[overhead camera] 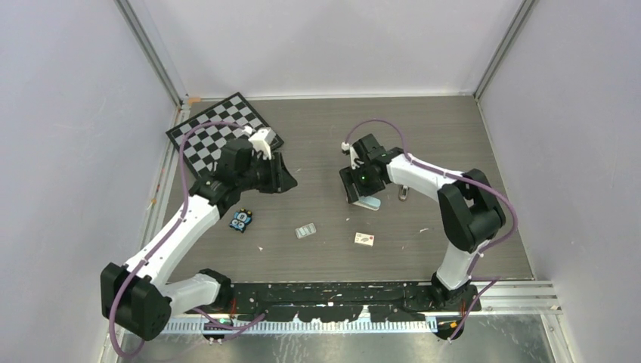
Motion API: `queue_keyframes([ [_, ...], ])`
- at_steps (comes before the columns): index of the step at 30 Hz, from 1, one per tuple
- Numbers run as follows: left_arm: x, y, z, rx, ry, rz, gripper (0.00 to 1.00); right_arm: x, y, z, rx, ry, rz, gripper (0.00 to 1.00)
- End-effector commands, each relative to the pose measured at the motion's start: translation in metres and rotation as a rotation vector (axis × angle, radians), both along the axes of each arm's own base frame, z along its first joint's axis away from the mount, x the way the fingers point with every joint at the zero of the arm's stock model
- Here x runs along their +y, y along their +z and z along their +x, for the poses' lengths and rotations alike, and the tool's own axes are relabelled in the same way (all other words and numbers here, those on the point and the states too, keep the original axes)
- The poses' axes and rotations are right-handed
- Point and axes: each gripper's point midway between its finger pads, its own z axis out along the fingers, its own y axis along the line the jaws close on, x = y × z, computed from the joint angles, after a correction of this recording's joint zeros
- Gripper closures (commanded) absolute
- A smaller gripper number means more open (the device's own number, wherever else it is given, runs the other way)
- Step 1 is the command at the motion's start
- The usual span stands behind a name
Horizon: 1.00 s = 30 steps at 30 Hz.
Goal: Load the staples into the stapler
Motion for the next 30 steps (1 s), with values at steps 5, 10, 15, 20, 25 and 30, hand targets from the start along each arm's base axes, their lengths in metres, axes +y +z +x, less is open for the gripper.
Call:
queue_keyframes([
  [5,0.02,-0.045,-0.036,0.115,0.042,0.028,0.6,0.027,0.001,0.021,-0.114,0.088,-0.059,0.51],
  [10,0.022,-0.063,-0.045,0.161,0.083,-0.007,0.6,0.037,0.003,0.04,-0.177,0.089,-0.06,0.62],
  [15,0.022,-0.094,-0.054,0.241,0.119,-0.032,0.65,0.054,0.005,0.063,-0.234,0.097,-0.026,0.63],
  [20,0.021,-0.115,-0.056,0.285,0.145,-0.055,0.67,0.069,0.001,0.08,-0.246,0.101,-0.008,0.61],
  [25,0.014,-0.126,-0.054,0.321,0.14,-0.079,0.67,0.065,0.029,0.086,-0.258,0.021,-0.017,0.41],
  [30,0.015,-0.116,-0.049,0.286,0.157,-0.087,0.67,0.055,0.073,0.07,-0.22,-0.123,0.02,0.36],
])
